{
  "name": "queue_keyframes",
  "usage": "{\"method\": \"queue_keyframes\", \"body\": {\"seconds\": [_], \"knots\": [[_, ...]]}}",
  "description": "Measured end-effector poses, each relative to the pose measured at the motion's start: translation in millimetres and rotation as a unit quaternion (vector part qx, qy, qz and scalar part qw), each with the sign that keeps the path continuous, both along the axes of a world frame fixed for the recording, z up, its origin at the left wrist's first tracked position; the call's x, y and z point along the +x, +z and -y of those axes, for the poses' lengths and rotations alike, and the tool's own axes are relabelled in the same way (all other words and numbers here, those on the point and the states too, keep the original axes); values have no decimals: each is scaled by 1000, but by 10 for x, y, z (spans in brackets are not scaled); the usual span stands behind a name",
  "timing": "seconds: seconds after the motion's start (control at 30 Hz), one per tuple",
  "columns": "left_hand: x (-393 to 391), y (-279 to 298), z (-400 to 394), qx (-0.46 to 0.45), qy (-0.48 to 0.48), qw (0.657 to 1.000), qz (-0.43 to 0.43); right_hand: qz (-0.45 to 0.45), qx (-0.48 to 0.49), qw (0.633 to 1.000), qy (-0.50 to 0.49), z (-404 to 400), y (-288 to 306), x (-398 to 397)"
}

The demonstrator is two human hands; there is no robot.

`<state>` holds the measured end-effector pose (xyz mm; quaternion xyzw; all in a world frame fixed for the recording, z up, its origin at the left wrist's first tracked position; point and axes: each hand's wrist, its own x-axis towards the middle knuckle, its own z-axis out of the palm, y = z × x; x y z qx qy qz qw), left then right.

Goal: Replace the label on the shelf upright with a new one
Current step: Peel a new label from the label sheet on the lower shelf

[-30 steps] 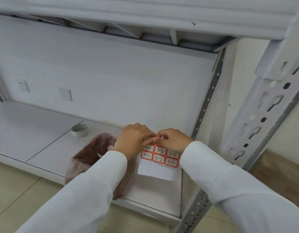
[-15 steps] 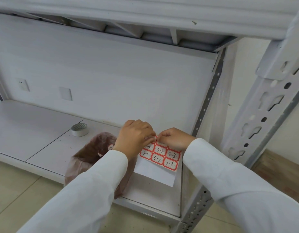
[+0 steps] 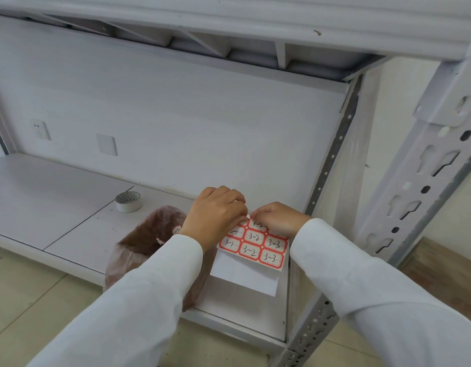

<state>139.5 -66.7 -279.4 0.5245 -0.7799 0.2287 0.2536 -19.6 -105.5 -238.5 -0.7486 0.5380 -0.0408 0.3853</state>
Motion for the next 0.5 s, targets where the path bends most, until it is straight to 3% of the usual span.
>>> {"method": "queue_keyframes", "body": {"seconds": [0.13,0.27,0.4,0.5], "knots": [[13,-17,-14,-3,-7,1000,5,-26,0,999,-19,39,-101,18],[15,12,-64,6,-7,996,-87,-83,-25,995,-45,149,-401,11],[117,-21,-75,9,4,992,-122,-132,-149,979,-34,279,-731,18],[201,-96,-62,16,11,993,-120,-217,-289,932,11,250,-884,59]]}}
